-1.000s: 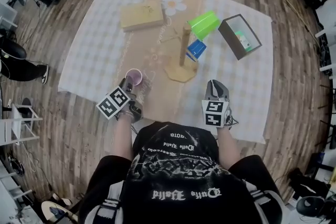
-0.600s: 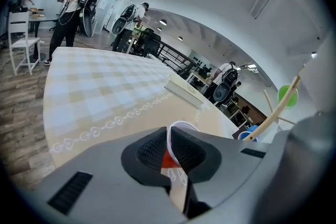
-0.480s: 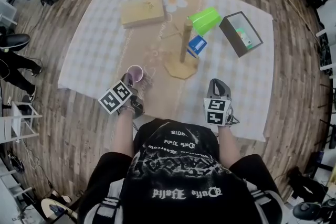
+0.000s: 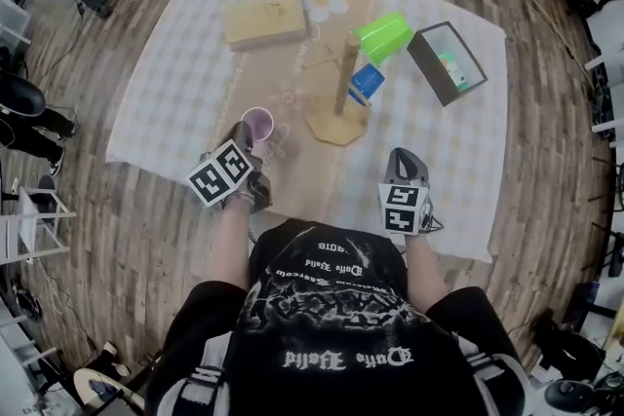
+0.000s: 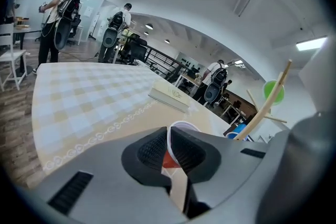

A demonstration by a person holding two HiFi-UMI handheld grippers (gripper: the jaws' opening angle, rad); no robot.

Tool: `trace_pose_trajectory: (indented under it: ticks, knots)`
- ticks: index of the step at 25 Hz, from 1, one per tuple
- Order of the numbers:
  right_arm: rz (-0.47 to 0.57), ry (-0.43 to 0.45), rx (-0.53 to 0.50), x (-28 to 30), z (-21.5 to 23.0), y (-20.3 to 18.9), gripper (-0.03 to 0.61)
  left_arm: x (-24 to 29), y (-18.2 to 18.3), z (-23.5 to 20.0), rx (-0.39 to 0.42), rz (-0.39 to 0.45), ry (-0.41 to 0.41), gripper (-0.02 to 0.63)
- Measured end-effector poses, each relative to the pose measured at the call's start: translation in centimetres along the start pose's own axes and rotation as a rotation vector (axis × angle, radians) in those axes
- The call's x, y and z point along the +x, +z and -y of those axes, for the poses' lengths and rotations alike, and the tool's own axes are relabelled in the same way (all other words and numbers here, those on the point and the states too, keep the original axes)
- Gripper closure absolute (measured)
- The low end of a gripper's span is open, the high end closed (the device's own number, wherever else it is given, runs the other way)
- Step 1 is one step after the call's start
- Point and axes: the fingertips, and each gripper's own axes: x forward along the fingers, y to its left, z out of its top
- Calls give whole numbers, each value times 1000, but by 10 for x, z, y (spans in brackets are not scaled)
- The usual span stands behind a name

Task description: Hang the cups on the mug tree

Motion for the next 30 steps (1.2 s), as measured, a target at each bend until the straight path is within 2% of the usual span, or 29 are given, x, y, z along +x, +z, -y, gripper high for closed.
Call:
trace_pose_trajectory:
  ticks: [7, 14, 26, 30]
  knots:
    - [1, 7, 0, -1, -2, 0, 568, 1, 23, 37, 91, 46, -57, 574]
    - [-3, 11, -6, -2, -2, -1, 568, 5, 55, 81, 215, 107, -121, 574]
    - [1, -23, 15, -5, 13, 1, 568, 20, 91, 128, 337, 193, -157, 574]
    - [-7, -26, 39, -7, 14, -1, 568, 23, 96, 148, 383, 220, -191, 574]
